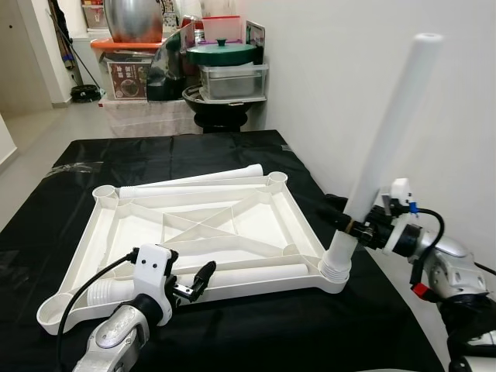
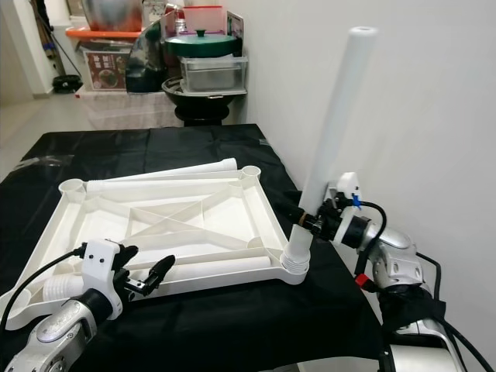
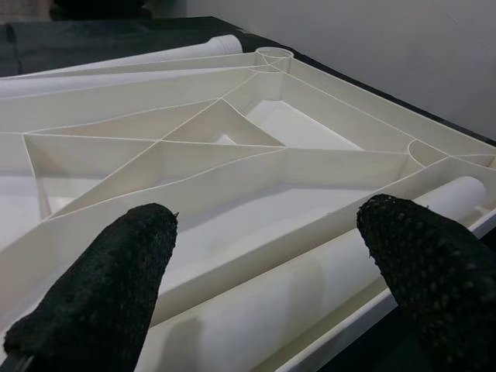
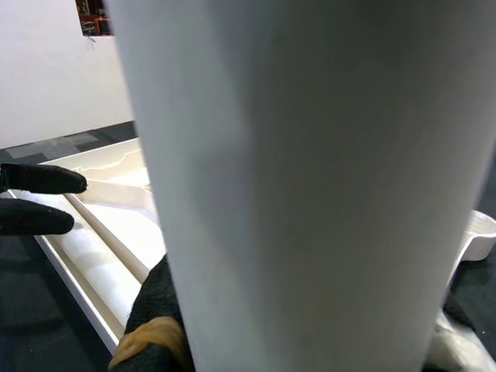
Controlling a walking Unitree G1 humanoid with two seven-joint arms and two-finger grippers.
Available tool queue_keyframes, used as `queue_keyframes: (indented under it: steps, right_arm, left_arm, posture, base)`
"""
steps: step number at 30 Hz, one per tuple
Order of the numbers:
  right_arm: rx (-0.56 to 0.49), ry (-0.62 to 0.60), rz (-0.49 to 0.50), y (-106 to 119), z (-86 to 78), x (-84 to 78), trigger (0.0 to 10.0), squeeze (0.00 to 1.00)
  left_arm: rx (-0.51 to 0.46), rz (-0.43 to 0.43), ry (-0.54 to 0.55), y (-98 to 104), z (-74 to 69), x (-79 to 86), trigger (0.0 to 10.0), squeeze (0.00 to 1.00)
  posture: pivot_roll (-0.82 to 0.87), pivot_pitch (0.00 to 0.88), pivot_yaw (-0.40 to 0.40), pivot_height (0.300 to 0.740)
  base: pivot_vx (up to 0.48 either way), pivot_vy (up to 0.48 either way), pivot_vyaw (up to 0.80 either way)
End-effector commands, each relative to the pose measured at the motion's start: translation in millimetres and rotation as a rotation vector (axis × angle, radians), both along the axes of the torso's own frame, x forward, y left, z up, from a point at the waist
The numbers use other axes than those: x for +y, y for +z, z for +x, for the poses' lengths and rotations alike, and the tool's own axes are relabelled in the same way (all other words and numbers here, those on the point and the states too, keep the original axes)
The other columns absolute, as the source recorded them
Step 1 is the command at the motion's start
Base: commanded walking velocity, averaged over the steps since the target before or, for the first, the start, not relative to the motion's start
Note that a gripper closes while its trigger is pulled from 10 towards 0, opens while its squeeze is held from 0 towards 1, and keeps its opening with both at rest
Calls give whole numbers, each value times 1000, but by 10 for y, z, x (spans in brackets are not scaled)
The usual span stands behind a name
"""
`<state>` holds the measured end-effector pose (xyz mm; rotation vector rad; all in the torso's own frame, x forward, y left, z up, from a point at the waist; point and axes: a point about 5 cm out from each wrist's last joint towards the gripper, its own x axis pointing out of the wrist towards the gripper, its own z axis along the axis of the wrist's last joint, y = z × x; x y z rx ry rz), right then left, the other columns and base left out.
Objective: Building children table
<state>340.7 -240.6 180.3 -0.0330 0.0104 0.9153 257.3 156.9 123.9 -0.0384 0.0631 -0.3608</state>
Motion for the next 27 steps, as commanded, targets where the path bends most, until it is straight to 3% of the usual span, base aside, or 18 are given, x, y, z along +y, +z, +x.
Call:
queue_keyframes:
  steps: [1, 16, 25, 27]
  right_arm:
    - [212, 34, -25, -417, -91, 80, 0, 0]
    - [221, -11, 0, -547, -155, 116, 0, 0]
    - [245, -97, -71, -708, -217, 163, 0, 0]
    - [272, -184, -114, -783, -228, 146, 0, 0]
  left_arm:
    - [13, 2, -1, -27, -15, -14, 10000, 0]
    - [21, -6, 2, -47, -25, -21, 10000, 0]
    - [24, -12, 7, -57, -28, -34, 10000, 0]
    - [27, -13, 9, -68, -37, -35, 10000, 0]
  posture:
    - [47, 0, -27, 740]
    - [42, 0, -27, 740]
    - [36, 0, -32, 740]
    - [35, 0, -36, 740]
  base:
    - [0, 0, 0]
    - [0, 0, 0]
    - [0, 0, 0]
    - [0, 0, 0]
